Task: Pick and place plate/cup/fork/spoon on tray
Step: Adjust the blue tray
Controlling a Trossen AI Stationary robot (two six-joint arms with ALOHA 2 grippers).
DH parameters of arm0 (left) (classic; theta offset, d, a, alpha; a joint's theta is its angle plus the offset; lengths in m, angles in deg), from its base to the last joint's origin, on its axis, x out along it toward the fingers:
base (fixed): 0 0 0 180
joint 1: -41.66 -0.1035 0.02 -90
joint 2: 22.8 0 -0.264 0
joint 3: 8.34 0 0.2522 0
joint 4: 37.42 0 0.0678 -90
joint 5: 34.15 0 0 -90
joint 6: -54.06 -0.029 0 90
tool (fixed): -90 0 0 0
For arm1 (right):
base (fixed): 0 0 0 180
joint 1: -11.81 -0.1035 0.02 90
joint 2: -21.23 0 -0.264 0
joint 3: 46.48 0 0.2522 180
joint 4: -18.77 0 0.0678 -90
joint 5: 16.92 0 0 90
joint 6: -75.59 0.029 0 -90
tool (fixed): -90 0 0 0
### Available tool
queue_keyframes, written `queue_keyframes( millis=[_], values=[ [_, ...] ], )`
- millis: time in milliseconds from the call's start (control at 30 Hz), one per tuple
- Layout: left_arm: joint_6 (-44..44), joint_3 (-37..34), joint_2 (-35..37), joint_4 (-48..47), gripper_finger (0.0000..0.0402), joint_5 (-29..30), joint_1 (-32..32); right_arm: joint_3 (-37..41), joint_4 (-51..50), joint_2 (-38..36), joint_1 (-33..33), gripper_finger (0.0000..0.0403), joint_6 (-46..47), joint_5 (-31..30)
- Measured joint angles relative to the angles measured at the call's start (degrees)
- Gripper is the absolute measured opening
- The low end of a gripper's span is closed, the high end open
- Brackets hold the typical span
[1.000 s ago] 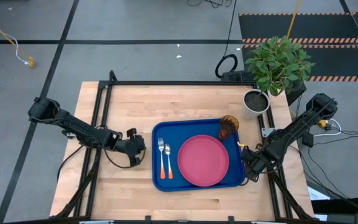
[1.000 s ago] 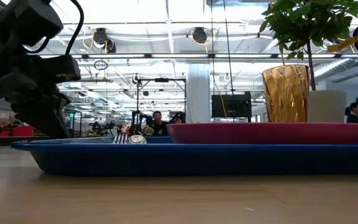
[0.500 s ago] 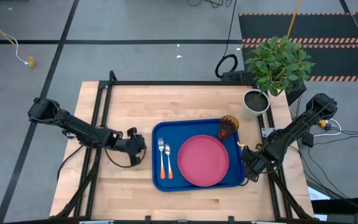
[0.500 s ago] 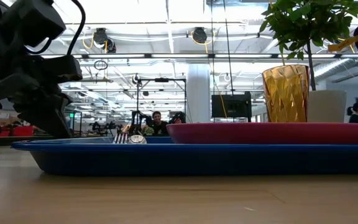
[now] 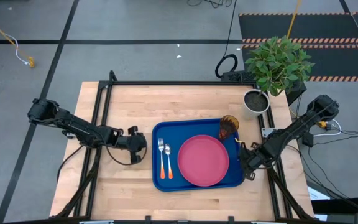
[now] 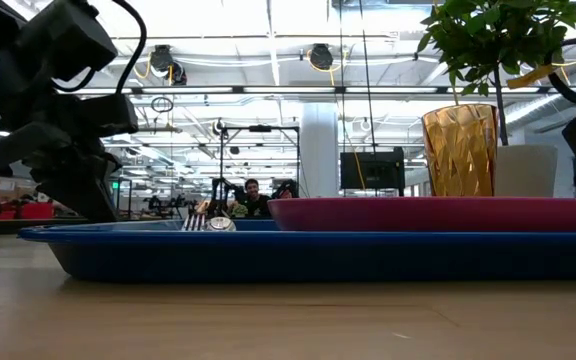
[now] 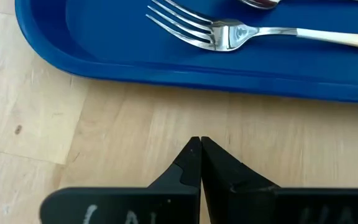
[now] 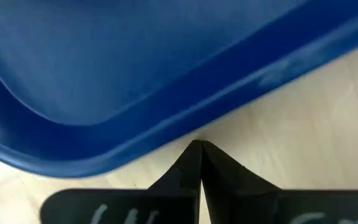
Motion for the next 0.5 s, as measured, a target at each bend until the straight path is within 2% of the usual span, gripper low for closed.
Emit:
queue_keyframes(
  millis=[267, 500],
  values=[
    [-0.2, 0.0, 0.0, -0.33, 0.0001, 0.0, 0.02, 0.02, 3.53, 0.04, 2.46, 0.0, -0.62, -1.18],
    [-0.17, 0.0, 0.0, -0.7, 0.0001, 0.0, 0.02, 0.02, 5.06, 0.02, 4.84, 0.0, 4.32, -0.66]
  ],
)
